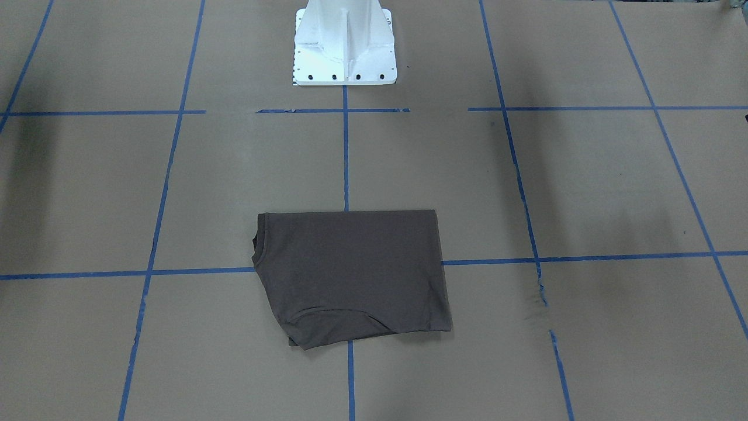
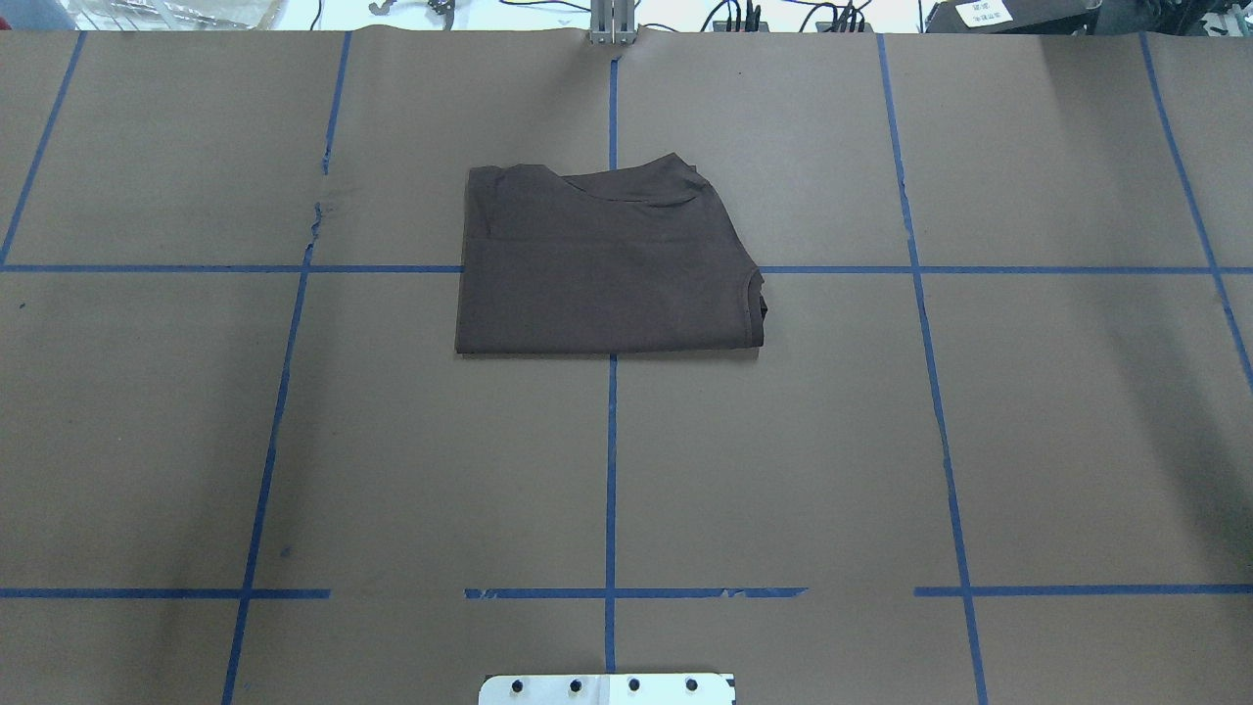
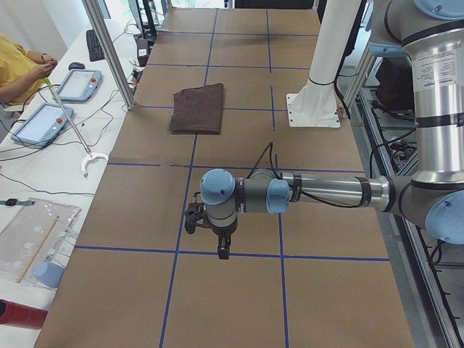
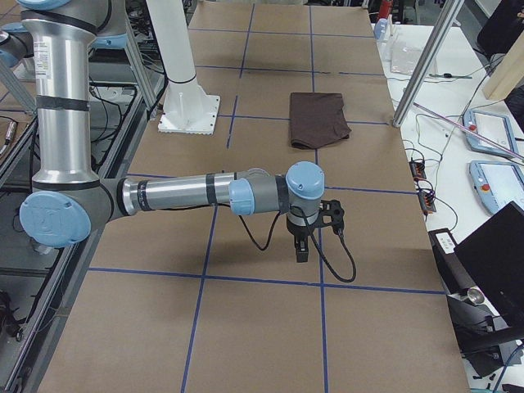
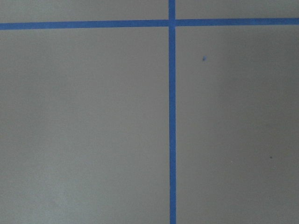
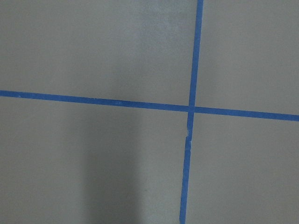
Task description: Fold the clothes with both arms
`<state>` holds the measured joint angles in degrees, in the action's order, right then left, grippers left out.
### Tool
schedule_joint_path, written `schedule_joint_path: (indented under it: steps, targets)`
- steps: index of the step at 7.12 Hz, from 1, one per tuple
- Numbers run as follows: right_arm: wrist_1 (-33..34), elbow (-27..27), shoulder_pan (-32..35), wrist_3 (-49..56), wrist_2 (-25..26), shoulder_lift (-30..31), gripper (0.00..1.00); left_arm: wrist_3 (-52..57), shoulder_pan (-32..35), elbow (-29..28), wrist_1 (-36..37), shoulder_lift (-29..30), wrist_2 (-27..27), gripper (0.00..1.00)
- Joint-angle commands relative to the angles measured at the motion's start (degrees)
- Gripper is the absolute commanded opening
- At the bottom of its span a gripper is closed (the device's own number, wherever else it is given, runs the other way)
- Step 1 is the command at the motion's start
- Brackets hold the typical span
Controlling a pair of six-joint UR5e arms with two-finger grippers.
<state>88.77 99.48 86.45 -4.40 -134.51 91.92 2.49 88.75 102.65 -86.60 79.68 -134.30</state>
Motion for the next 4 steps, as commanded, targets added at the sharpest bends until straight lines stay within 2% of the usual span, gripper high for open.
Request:
schedule_joint_path:
  steps: [1,4]
  targets:
    - [-0.09,0.54,0.04,0.0,-0.14,0.02,1.0,2.79,1.34,2.62,2.12,-0.23,0.35,1.0]
    - [-0.09,2.47,0.04,0.0,-0.49,0.54,1.0,2.87,1.08,3.17,2.31,-0.06,0.35,1.0]
